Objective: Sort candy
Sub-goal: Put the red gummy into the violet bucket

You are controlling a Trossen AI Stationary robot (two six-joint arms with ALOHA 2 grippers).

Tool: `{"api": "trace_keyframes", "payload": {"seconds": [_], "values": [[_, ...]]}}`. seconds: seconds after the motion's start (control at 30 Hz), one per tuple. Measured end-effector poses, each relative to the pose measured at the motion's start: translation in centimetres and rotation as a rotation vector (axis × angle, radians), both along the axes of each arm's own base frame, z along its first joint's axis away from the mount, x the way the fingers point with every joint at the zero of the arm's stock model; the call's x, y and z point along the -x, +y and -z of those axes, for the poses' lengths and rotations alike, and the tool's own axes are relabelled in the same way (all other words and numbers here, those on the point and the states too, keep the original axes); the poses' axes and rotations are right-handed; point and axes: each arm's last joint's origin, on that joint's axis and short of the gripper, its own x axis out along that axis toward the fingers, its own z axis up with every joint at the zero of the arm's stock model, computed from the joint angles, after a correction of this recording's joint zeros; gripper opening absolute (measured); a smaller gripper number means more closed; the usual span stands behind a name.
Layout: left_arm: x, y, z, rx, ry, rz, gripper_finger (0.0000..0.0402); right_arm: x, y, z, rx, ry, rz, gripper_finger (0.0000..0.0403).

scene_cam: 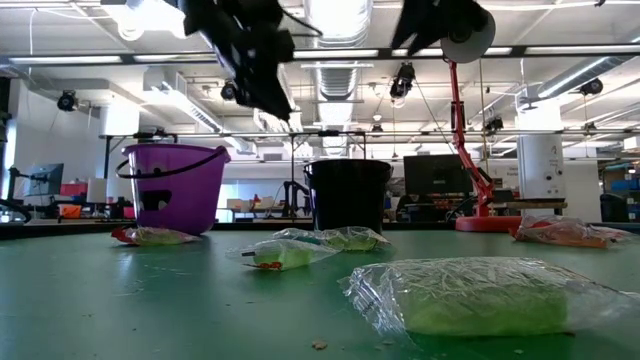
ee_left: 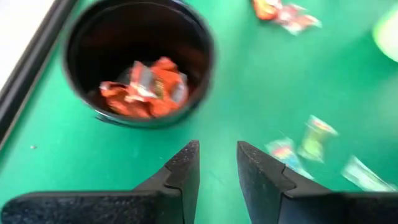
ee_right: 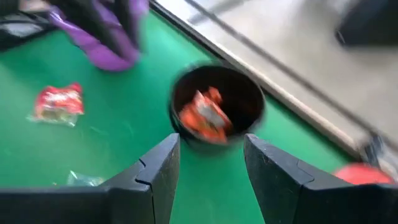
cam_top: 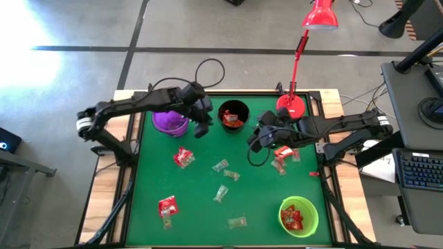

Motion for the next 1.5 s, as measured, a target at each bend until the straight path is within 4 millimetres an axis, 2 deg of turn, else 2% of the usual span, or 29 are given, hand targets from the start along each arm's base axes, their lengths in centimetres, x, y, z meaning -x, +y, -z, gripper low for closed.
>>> {"api": "trace_keyframes", "payload": {"seconds": [0.23,0.57,0.83,1.17,1.33,1.5], "values": [[2.3,-4.4,-2.8,0.002,-0.006,0.11,0.0086,2.2,-0.1,1.4,-0.176,0.066,0.258,0.0171],[5.1,-8.2,-5.2,0.025,-0.031,0.191,0.0086,2.7,0.6,4.0,-0.427,0.239,0.251,0.0171],[6.4,-9.7,-5.9,0.03,-0.023,0.24,0.0086,2.6,1.1,8.3,-0.472,0.448,0.233,0.0171],[7.3,-10.4,-6.2,0.032,-0.013,0.267,0.0086,3.6,1.2,12.0,-0.488,0.611,0.233,0.0171],[7.4,-10.4,-6.1,0.036,0.002,0.266,0.0086,4.0,1.3,14.0,-0.552,0.62,0.235,0.0171],[7.4,-10.4,-6.1,0.037,0.006,0.266,0.0086,4.5,1.3,15.1,-0.564,0.619,0.285,0.0171]]}}
